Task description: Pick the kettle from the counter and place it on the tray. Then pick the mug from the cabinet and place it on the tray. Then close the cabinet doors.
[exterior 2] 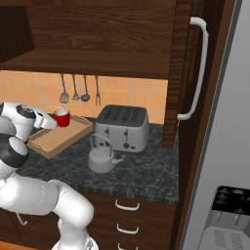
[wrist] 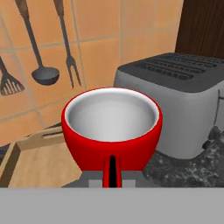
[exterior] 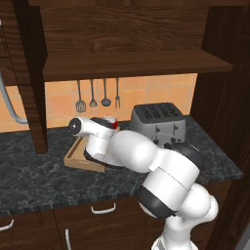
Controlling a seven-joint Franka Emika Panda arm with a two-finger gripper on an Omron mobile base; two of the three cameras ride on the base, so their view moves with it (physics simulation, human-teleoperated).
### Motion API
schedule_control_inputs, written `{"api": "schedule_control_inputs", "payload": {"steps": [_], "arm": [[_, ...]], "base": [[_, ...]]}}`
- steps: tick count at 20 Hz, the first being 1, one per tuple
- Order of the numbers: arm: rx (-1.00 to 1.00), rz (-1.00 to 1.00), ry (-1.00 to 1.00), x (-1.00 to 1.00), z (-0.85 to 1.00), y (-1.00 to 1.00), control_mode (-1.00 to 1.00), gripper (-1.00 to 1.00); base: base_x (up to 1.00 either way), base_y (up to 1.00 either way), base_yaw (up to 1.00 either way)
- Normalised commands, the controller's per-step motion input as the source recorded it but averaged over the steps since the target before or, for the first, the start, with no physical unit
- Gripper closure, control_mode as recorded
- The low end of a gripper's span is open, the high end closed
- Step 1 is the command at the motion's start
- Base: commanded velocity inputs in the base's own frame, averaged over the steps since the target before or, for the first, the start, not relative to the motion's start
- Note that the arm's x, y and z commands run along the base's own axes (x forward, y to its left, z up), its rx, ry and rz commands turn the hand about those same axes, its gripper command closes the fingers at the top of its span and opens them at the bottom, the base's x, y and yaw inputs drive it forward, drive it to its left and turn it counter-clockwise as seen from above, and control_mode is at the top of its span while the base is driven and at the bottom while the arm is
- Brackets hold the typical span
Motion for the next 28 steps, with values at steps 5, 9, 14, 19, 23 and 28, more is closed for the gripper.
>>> {"api": "schedule_control_inputs", "payload": {"steps": [5, 9, 14, 19, 23, 28], "arm": [[0.0, -0.11, -0.03, 0.51, -0.38, 0.11, -1.0, 1.0], [0.0, -0.15, -0.02, 0.48, -0.33, 0.37, -1.0, 1.0], [0.0, -0.13, 0.0, 0.43, -0.34, 0.39, -1.0, 1.0], [0.0, -0.09, 0.0, 0.43, -0.3, 0.32, -1.0, 1.0], [0.0, -0.06, 0.0, 0.41, -0.29, 0.28, -1.0, 1.0], [0.0, -0.03, 0.0, 0.32, -0.32, 0.11, -1.0, -1.0]], "base": [[0.0, 0.0, 0.0], [0.0, 0.0, 0.0], [0.0, 0.0, 0.0], [0.0, 0.0, 0.0], [0.0, 0.0, 0.0], [0.0, 0.0, 0.0]]}}
